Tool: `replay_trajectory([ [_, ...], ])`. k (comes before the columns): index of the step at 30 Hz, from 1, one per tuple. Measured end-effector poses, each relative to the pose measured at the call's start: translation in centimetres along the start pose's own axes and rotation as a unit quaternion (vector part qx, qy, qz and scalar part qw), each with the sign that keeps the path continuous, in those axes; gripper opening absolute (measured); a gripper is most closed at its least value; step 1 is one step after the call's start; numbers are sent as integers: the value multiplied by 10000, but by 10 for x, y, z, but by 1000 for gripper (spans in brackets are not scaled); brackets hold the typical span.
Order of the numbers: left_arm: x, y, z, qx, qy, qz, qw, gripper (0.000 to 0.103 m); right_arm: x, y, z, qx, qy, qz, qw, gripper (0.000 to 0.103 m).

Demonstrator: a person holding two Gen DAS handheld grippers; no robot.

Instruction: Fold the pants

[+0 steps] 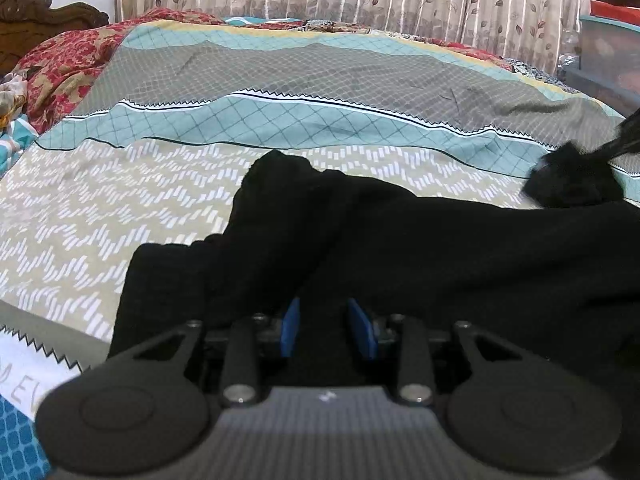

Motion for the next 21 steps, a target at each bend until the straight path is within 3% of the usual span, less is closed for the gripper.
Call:
replay_trajectory([
  [3,0,0,0,4,-7,6,10000,30,-40,19,85,851,-777,381,9926,4],
  [6,-1,1,0,1,-16,18,10000,30,-93,22,164,1453,-1583,848,9729,4],
  [10,-1,0,1,12,-22,16,10000,31,-157,-12,246,2325,-2030,1198,9436,4],
  [12,-1,0,2,49,-36,5,10000,34,-166,-43,275,2548,-2236,1028,9351,3],
  [14,0,1,4,110,-50,-27,9999,38,-154,-82,300,2718,-2282,553,9333,4],
  [16,0,3,7,181,-111,-130,9997,44,-141,-123,323,2972,-2413,60,9238,9],
  [19,-12,14,11,115,-380,-348,9986,50,-143,-174,353,3815,-2509,-255,8893,12],
  [21,-32,33,13,85,-644,-89,9978,55,-154,-189,364,4124,-2615,-140,8725,12],
])
Point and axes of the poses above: each gripper's, at about its wrist camera, not at the fingertips, and x roughly the way its jaws point, z to its right, y to its top, the point moved 8 cm from there along x, roughly the way its jaws point, and after that the axes turned 7 degrees about -y, right-handed, at the moved point
